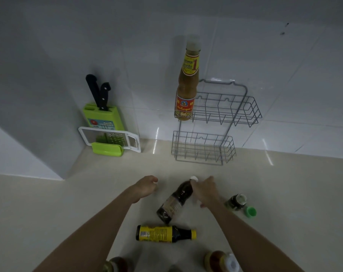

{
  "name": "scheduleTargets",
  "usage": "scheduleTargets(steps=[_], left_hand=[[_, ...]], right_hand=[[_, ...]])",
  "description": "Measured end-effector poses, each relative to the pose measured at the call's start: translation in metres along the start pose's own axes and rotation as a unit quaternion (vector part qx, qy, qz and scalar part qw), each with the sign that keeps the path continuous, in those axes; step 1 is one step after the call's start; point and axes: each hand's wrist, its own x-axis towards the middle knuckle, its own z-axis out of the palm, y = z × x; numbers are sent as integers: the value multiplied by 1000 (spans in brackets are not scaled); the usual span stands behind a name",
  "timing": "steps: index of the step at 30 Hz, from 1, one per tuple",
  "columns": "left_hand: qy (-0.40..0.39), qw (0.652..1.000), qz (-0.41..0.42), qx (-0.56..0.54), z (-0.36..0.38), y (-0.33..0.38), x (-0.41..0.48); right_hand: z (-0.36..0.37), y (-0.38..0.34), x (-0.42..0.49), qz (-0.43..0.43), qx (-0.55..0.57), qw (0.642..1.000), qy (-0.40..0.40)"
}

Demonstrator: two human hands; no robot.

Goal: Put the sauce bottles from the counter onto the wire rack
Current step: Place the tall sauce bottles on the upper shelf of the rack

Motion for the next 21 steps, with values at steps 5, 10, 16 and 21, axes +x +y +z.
scheduleTargets(steps=[5,10,16,21], left_hand=[[13,1000,-4,-22,-2,-1,1],[28,999,6,-30,-13,3,-3],[89,993,48,-67,-32,14,-10],[117,974,124,-151,-38,46,-14]], right_hand=[[32,-1,-7,106,129,971,-169],[47,-8,1,71,244,954,-157],[1,-19,-9,-114,228,958,-131],[-72,-48,-24,-252,341,890,-167]])
